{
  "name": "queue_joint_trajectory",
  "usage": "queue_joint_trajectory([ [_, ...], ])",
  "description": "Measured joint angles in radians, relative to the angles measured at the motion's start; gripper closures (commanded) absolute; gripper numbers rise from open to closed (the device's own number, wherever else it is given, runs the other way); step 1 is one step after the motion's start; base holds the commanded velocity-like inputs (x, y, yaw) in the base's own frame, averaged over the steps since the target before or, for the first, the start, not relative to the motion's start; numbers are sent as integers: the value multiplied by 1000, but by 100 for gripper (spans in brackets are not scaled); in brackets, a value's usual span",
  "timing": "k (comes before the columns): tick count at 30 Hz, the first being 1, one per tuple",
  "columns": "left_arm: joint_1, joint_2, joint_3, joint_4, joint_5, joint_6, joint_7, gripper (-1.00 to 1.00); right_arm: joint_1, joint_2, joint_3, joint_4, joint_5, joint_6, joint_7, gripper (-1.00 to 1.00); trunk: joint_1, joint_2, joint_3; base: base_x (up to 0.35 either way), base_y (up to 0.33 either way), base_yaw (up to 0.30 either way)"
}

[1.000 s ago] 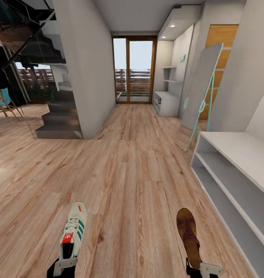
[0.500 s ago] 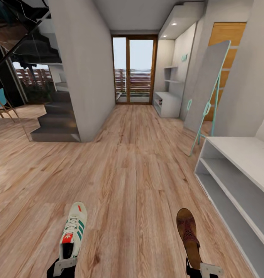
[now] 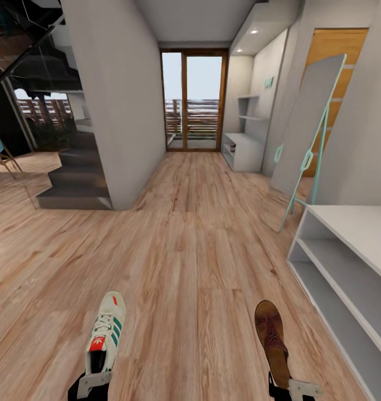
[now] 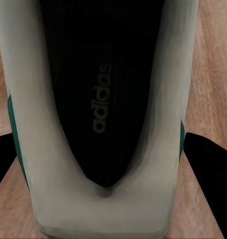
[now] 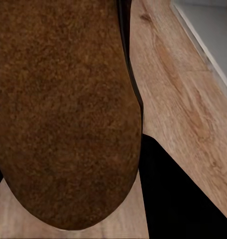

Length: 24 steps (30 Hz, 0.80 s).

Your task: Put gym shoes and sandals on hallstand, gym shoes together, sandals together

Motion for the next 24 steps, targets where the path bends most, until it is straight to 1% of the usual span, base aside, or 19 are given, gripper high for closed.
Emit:
queue_joint_trajectory([
  [24,0,0,0,6,0,1,0,100,0,0,0,0,0,0,0,100,0,0,0,338,0,0],
])
